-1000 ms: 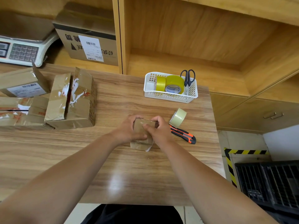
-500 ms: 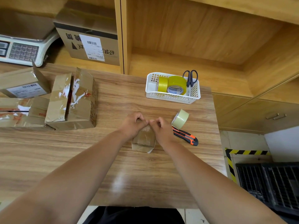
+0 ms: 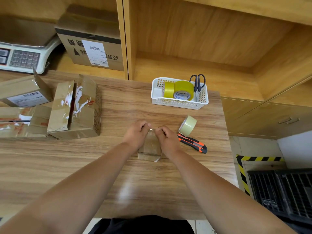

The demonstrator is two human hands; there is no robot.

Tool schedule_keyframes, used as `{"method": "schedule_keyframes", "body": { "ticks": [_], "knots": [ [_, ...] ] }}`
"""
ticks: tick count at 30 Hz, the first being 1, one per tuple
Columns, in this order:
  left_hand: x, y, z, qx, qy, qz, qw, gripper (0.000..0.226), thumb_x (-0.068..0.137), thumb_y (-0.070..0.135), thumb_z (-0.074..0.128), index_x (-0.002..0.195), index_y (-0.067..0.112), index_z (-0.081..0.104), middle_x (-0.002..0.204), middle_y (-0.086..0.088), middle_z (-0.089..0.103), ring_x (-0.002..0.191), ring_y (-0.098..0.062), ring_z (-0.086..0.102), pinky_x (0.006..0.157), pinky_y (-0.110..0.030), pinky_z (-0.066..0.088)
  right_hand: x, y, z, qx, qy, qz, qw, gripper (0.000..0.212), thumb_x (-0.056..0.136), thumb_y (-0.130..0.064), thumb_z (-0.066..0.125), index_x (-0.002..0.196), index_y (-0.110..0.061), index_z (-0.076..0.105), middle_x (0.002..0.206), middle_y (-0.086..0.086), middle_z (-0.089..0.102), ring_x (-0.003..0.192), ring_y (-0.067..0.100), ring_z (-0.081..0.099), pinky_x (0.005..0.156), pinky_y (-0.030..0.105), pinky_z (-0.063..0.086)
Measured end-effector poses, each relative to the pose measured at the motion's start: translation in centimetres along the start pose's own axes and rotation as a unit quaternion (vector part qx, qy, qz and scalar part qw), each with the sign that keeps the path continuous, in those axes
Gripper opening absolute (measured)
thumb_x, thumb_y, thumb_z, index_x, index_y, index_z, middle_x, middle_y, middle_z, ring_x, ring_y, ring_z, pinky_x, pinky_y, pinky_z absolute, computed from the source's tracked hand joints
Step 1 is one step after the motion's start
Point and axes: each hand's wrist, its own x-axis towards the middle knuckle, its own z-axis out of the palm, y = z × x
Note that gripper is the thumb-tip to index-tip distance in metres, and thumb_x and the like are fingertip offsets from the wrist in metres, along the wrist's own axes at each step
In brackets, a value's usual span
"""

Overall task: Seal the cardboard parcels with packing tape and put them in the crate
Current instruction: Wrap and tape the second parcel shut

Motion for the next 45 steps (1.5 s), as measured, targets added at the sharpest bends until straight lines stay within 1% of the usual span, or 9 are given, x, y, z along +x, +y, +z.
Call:
{"method": "schedule_keyframes", "body": {
  "ticks": [4,7,15,21,26,29,32,38,45],
  "knots": [
    [0.1,0.5,-0.6,0.082,-0.021,-0.123,0.989,0.040,0.096,0.047,0.042,0.106,0.012,0.057,0.109,-0.007,0.060,0.101,-0.026,0.057,0.081,-0.029,0.043,-0.1,-1.3,-0.4,-0.058,-0.076,0.207,0.974,0.063,0.097,-0.058,0.023,0.135,-0.013,0.046,0.131,0.013,0.053,0.121,0.031,0.049,0.094,0.037,0.039],
    [-0.4,1.3,-1.1,0.089,-0.034,-0.242,0.966,0.063,0.096,0.054,0.032,0.113,-0.001,0.057,0.107,-0.021,0.063,0.093,-0.033,0.059,0.081,-0.034,0.046,-0.2,-2.2,-0.6,0.015,-0.151,0.334,0.930,0.072,0.092,-0.069,0.021,0.127,-0.014,0.052,0.120,0.016,0.063,0.106,0.034,0.061,0.084,0.043,0.055],
    [-1.8,1.3,-2.6,-0.147,-0.018,-0.176,0.973,0.019,0.086,0.038,0.060,0.094,0.021,0.059,0.097,-0.004,0.065,0.088,-0.022,0.060,0.077,-0.035,0.046,-0.7,-0.6,-0.8,0.137,-0.180,0.179,0.958,0.046,0.093,-0.056,0.043,0.129,-0.028,0.049,0.125,0.001,0.060,0.111,0.017,0.059,0.099,0.042,0.048],
    [-3.7,-0.5,-3.7,-0.238,-0.081,-0.115,0.961,0.074,0.083,-0.001,0.067,0.144,0.022,0.031,0.126,0.006,0.051,0.099,0.001,0.055,0.074,-0.017,0.046,-1.8,1.5,-0.7,0.242,-0.193,0.105,0.945,0.069,0.084,-0.018,0.071,0.143,-0.028,0.038,0.139,-0.010,0.050,0.125,0.013,0.051,0.094,0.033,0.048],
    [-4.8,-2.4,-3.4,-0.076,-0.114,-0.071,0.988,0.104,0.067,0.006,0.084,0.149,0.022,0.023,0.137,0.001,0.042,0.120,-0.008,0.044,0.099,-0.025,0.039,-2.9,3.1,0.4,0.214,-0.198,0.112,0.950,0.089,0.070,0.001,0.079,0.141,-0.031,0.035,0.130,-0.019,0.051,0.122,0.005,0.050,0.106,0.036,0.042],
    [-5.0,-3.4,-3.2,0.004,-0.156,-0.055,0.986,0.123,0.061,0.021,0.089,0.152,0.030,0.008,0.138,0.008,0.027,0.128,-0.009,0.034,0.108,-0.029,0.034,-3.3,3.1,1.1,0.139,-0.200,0.099,0.965,0.109,0.055,-0.020,0.091,0.141,-0.037,0.028,0.136,-0.021,0.045,0.124,0.002,0.047,0.103,0.035,0.045],
    [-4.5,-3.6,-3.4,0.054,-0.171,-0.025,0.983,0.132,0.059,0.024,0.090,0.152,0.028,-0.004,0.149,0.014,0.011,0.136,-0.012,0.026,0.111,-0.027,0.030,-3.1,3.0,1.7,0.049,-0.178,0.119,0.976,0.150,0.037,-0.047,0.094,0.148,-0.043,-0.008,0.153,-0.007,0.030,0.132,0.013,0.042,0.106,0.042,0.043],
    [-2.6,-3.0,-4.4,0.255,-0.198,0.056,0.945,0.141,0.056,0.043,0.088,0.150,0.024,-0.016,0.157,0.010,-0.019,0.146,-0.019,-0.004,0.116,-0.031,0.008,-1.6,1.1,1.1,-0.091,-0.209,0.055,0.972,0.148,0.056,-0.030,0.091,0.147,-0.024,-0.025,0.158,-0.007,-0.015,0.146,0.011,-0.003,0.115,0.027,0.012],
    [-1.4,-3.6,-4.3,0.199,-0.179,0.036,0.963,0.134,0.049,0.037,0.092,0.152,0.026,0.007,0.153,0.005,0.020,0.137,-0.013,0.018,0.111,-0.025,0.020,-0.1,1.2,1.5,-0.068,-0.166,0.049,0.983,0.126,0.045,-0.043,0.092,0.146,-0.028,0.017,0.142,-0.004,0.034,0.129,0.016,0.039,0.105,0.035,0.038]
  ]
}}
